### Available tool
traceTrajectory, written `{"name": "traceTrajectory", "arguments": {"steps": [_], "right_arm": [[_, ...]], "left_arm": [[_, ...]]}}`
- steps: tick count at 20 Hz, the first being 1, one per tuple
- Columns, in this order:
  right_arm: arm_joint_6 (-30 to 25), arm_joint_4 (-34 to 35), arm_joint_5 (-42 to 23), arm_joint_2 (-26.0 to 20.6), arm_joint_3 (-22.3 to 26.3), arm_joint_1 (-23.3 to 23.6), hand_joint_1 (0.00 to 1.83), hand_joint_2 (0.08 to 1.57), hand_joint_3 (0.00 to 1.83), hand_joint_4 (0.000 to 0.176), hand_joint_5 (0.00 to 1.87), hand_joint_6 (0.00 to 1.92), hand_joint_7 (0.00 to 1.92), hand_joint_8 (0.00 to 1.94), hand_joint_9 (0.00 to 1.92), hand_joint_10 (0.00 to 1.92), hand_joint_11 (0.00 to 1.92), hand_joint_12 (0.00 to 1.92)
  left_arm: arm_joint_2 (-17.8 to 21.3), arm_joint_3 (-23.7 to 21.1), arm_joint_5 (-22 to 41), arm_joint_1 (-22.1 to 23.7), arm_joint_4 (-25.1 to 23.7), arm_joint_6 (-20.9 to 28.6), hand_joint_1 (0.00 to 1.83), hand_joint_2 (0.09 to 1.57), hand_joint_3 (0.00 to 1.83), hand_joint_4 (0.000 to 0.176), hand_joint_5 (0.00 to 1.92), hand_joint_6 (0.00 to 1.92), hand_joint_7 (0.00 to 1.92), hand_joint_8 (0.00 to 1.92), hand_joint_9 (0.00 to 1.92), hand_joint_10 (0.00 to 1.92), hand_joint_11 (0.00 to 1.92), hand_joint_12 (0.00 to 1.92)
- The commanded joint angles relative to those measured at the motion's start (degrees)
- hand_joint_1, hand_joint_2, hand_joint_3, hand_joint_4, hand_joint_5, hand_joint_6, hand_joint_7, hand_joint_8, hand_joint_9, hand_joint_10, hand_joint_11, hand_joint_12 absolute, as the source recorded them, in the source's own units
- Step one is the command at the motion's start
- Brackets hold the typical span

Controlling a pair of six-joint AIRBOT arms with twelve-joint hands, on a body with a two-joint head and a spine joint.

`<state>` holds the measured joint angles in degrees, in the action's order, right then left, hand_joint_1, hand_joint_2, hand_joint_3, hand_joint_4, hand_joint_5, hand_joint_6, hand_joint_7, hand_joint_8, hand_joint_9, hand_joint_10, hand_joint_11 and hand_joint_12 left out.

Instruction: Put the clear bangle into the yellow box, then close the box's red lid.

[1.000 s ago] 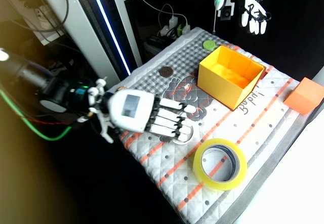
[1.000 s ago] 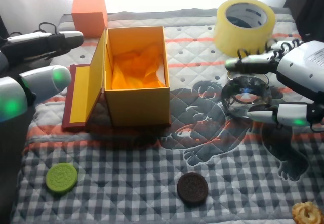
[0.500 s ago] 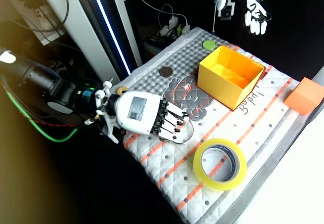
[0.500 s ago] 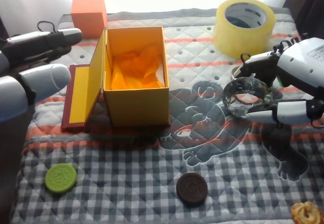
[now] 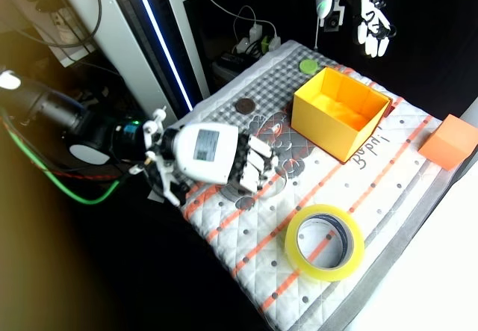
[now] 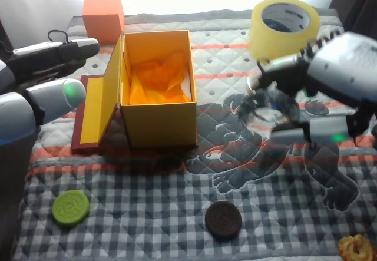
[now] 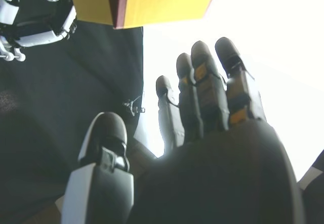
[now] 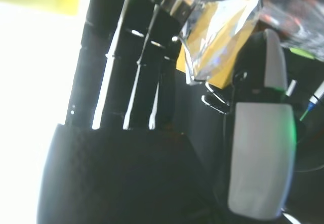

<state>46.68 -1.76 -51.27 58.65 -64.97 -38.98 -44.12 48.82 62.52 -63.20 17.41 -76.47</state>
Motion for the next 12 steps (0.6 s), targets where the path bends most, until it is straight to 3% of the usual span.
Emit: {"name": "traceTrajectory", "arguments": {"steps": [1, 4, 6, 8, 12], "right_arm": [[-0.63, 1.08, -12.24, -0.73, 0.09, 1.52, 1.14, 1.17, 0.00, 0.000, 0.89, 1.11, 1.27, 0.14, 1.39, 0.01, 1.15, 0.72], [-0.63, -0.03, -13.73, 0.14, -0.47, 4.97, 1.14, 1.15, 0.00, 0.000, 0.91, 1.07, 1.37, 0.01, 1.44, 0.00, 1.22, 0.54], [-0.63, -0.46, -13.69, 1.11, -1.32, 6.49, 1.13, 1.16, 0.00, 0.000, 0.90, 1.09, 1.37, 0.00, 1.45, 0.01, 1.25, 0.52], [-0.63, -1.45, -13.09, 2.35, -2.33, 8.84, 1.14, 1.15, 0.00, 0.000, 0.92, 1.06, 1.37, 0.00, 1.45, 0.00, 1.24, 0.51], [-0.61, -5.68, -8.43, 5.57, -4.31, 15.28, 1.13, 1.16, 0.00, 0.000, 0.90, 1.09, 1.38, 0.00, 1.49, 0.01, 1.31, 0.51]], "left_arm": [[-0.09, 0.38, 7.21, 0.68, -0.21, 0.54, 0.22, 1.27, 0.00, 0.162, 0.41, 0.00, 0.43, 0.00, 0.37, 0.00, 0.00, 0.61], [-0.29, 0.55, 7.33, 0.70, -0.09, 0.78, 0.25, 1.25, 0.00, 0.153, 0.44, 0.00, 0.45, 0.00, 0.39, 0.00, 0.00, 0.63], [-0.30, 0.70, 7.24, 0.75, -0.01, 0.83, 0.25, 1.26, 0.00, 0.148, 0.41, 0.00, 0.44, 0.00, 0.37, 0.00, 0.00, 0.62], [-0.31, 0.93, 7.18, 0.98, 0.05, 0.87, 0.23, 1.26, 0.00, 0.142, 0.41, 0.00, 0.43, 0.01, 0.35, 0.00, 0.00, 0.49], [-0.58, 1.39, 7.41, 1.14, 0.06, 0.89, 0.22, 1.25, 0.00, 0.136, 0.43, 0.00, 0.43, 0.00, 0.37, 0.01, 0.00, 0.43]]}}
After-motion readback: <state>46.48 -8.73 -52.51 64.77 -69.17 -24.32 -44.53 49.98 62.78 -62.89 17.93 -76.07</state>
